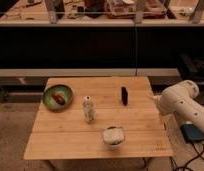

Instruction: Knock the bottle over

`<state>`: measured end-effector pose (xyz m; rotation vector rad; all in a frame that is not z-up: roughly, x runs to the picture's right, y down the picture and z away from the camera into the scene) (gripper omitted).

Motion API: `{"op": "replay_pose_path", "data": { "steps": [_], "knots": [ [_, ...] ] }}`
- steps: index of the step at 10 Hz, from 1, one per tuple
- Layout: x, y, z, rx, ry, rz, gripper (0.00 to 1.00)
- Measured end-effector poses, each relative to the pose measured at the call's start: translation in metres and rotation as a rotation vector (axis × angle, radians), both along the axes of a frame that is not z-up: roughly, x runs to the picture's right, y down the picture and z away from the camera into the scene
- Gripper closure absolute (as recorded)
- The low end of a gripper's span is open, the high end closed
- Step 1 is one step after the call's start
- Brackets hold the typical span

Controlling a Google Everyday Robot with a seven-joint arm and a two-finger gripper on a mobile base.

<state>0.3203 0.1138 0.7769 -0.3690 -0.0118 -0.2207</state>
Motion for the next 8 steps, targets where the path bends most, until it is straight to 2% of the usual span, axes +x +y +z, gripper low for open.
{"op": "replay_pose_path", "data": {
  "steps": [1,2,4,5,8],
  "knots": [
    [0.0,0.0,0.0,0.0,0.0,0.0,0.21],
    [0.0,0.0,0.0,0.0,0.0,0.0,0.27],
    [0.0,-0.001,0.0,0.002,0.002,-0.003,0.49],
    [-0.003,-0.006,0.0,0.009,0.001,-0.014,0.57],
    [-0.061,-0.045,0.003,0.066,-0.052,-0.092,0.87]
  ]
}}
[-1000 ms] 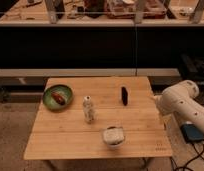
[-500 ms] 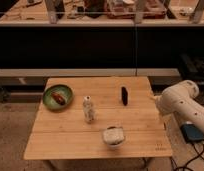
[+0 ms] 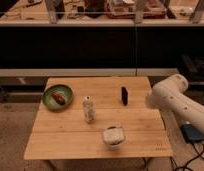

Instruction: Knock the bottle over

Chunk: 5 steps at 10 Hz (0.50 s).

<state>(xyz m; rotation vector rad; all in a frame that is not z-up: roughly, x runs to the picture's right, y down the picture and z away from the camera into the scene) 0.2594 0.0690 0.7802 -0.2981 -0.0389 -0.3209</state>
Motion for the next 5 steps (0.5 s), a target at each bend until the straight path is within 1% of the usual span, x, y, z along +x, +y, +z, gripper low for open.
{"op": "replay_pose_path", "data": {
  "steps": [1,2,4,5],
  "knots": [
    [-0.019,-0.011,0.0,0.019,-0.016,-0.022,0.96],
    [-0.041,-0.021,0.0,0.035,-0.039,-0.04,1.0],
    [-0.081,-0.033,-0.003,0.041,-0.1,-0.051,1.0],
    [-0.103,-0.037,-0.006,0.038,-0.143,-0.055,1.0]
  ]
}}
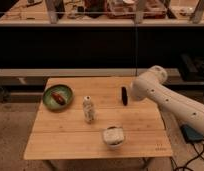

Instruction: Knock the bottle over

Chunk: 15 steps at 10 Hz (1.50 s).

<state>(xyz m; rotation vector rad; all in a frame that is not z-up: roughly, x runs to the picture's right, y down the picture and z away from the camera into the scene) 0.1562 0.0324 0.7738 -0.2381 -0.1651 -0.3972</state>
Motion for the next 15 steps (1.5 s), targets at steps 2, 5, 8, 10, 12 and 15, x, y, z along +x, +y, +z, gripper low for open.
{"op": "replay_pose_path", "data": {
  "steps": [2,5,8,10,12,15],
  "knots": [
    [-0.045,-0.008,-0.004,-0.015,-0.095,-0.018,1.0],
    [-0.087,0.007,0.003,-0.091,-0.152,-0.081,1.0],
    [-0.097,0.038,0.014,-0.193,-0.159,-0.125,1.0],
    [-0.099,0.054,0.013,-0.25,-0.185,-0.145,1.0],
    [-0.103,0.068,0.007,-0.273,-0.205,-0.205,1.0],
    [-0.118,0.093,-0.003,-0.281,-0.26,-0.3,1.0]
  ]
}}
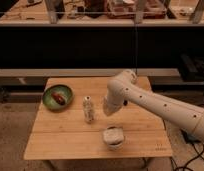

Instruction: Knock the bottle over

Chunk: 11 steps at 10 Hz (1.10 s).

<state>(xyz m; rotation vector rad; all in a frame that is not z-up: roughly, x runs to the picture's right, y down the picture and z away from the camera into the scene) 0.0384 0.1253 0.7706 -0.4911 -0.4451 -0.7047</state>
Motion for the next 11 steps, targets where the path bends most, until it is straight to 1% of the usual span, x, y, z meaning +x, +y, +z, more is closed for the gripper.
{"op": "replay_pose_path", "data": {
  "steps": [2,3,4,6,9,11],
  "knots": [
    [-0.011,0.01,-0.005,-0.012,-0.048,-0.006,1.0],
    [-0.018,0.016,-0.008,-0.023,-0.078,-0.007,1.0],
    [-0.024,0.022,-0.01,-0.04,-0.104,-0.006,1.0],
    [-0.04,0.042,-0.012,-0.096,-0.159,-0.01,1.0],
    [-0.048,0.05,-0.003,-0.108,-0.175,-0.029,1.0],
    [-0.061,0.049,0.003,-0.118,-0.19,-0.032,1.0]
  ]
}}
